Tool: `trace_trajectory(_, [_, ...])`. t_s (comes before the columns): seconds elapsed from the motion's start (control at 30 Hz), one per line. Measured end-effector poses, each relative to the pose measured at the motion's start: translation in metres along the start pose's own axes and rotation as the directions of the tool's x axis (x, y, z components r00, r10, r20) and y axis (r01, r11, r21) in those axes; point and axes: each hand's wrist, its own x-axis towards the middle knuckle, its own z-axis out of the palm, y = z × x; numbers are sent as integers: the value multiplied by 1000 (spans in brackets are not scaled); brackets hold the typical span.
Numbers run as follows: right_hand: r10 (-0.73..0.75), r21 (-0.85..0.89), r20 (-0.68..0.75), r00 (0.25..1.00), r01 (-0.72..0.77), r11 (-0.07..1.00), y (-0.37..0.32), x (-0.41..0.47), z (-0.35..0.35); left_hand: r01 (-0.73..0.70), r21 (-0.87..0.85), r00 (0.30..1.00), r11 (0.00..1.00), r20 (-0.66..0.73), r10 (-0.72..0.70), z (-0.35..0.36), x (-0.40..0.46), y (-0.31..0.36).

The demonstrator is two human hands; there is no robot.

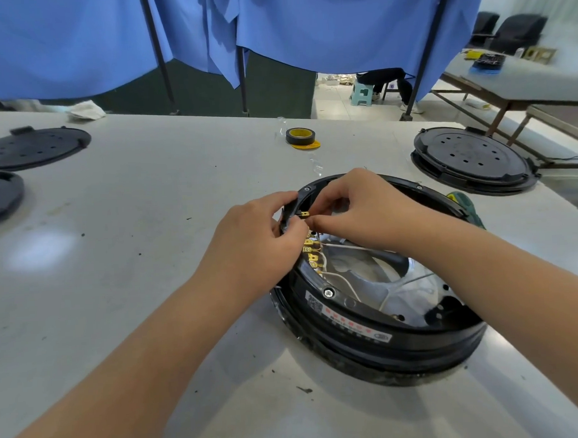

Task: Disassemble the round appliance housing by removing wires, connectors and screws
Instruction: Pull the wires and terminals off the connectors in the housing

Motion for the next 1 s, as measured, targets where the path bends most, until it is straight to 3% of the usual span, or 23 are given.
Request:
trace_trajectory(0.57, [31, 93, -48, 998, -26, 995, 7, 0, -3, -3, 5, 1000, 1000, 14, 3, -1, -1, 2])
trace_trajectory(1.0, [7, 135, 148, 989, -27, 991, 0, -7, -6, 28, 0, 999, 1000, 26, -28, 0, 1, -4])
